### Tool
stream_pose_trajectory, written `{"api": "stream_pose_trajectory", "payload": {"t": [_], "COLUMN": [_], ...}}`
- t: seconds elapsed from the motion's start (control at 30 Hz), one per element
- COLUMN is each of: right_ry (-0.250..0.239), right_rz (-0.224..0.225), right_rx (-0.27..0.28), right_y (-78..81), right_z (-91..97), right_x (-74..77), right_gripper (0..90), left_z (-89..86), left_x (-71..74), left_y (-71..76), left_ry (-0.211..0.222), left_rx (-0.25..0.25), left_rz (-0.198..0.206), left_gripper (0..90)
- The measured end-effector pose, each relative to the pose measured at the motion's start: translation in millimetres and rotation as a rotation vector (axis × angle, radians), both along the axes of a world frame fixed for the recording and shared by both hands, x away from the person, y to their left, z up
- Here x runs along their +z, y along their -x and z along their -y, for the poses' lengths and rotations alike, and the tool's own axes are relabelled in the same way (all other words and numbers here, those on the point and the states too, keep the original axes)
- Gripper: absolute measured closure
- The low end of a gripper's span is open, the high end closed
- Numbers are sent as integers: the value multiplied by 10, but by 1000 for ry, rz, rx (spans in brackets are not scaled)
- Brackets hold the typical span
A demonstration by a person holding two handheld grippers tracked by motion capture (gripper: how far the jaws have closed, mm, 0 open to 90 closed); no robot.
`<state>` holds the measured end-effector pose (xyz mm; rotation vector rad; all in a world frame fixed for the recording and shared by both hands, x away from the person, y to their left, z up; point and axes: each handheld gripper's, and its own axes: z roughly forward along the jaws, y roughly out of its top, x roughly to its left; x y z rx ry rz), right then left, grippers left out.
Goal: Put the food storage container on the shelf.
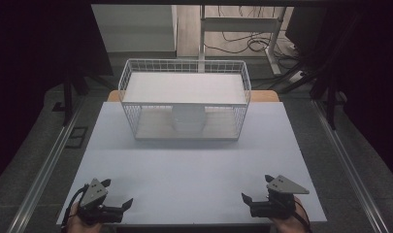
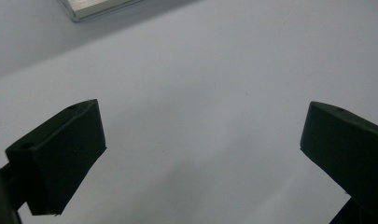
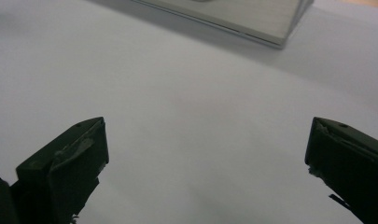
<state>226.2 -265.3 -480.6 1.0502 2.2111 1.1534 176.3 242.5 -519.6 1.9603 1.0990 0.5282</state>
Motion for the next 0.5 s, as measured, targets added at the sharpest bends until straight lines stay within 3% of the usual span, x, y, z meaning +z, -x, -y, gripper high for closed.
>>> {"api": "stream_pose_trajectory", "payload": {"t": [0.13, 0.33, 0.5], "right_ry": [8, 39, 62], "right_rz": [-9, -25, -70], "right_rx": [-26, -48, -51], "right_y": [48, 123, 152], "right_z": [85, 166, 201], "right_x": [-51, -141, -213], "right_gripper": [0, 0, 0], "left_z": [-13, 12, 3], "left_x": [-36, -92, -121], "left_y": [33, 28, 11], "left_ry": [-14, -40, -35], "left_rx": [2, -10, -13], "left_rz": [4, -27, -55], "left_gripper": [0, 0, 0]}}
